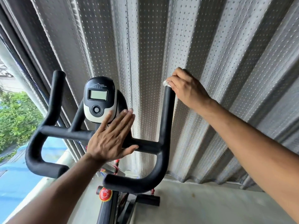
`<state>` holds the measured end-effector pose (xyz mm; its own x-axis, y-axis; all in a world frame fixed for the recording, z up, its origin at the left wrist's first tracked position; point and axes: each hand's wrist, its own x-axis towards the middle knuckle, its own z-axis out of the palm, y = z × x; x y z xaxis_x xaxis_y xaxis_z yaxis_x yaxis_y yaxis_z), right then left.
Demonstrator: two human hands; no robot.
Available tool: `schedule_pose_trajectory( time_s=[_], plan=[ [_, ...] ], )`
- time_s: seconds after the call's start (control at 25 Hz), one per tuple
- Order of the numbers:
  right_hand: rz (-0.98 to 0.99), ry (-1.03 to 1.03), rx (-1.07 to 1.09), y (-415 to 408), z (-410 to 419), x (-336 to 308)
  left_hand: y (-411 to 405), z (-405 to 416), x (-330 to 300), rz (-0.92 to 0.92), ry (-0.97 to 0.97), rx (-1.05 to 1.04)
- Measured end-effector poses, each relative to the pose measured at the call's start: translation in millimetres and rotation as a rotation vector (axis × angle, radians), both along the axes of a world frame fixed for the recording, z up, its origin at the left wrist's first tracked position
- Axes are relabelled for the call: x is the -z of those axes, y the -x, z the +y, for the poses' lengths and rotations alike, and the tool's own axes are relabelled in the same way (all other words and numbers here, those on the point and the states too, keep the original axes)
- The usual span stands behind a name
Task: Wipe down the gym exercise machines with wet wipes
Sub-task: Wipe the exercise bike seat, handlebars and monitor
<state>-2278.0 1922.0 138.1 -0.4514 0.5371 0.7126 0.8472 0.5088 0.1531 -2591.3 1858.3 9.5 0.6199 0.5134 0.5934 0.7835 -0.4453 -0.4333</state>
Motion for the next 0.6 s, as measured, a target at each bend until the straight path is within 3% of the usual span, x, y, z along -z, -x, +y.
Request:
schedule_pose_trajectory(
  time_s=[0.24,0.36,0.48,0.6],
  plan=[
    [-0.16,0.18,-0.035,6,-44,46,-5,-7,7,-0.128,-0.01,-0.104],
    [-0.406,0.317,-0.133,12,-65,57,-6,-8,8,-0.126,0.0,-0.108],
    [-0.599,0.335,-0.088,13,-51,28,-5,-8,7,-0.134,0.009,-0.115],
    [-0.566,0.244,0.035,19,-22,-16,-5,-9,9,-0.145,-0.006,-0.106]
  ],
)
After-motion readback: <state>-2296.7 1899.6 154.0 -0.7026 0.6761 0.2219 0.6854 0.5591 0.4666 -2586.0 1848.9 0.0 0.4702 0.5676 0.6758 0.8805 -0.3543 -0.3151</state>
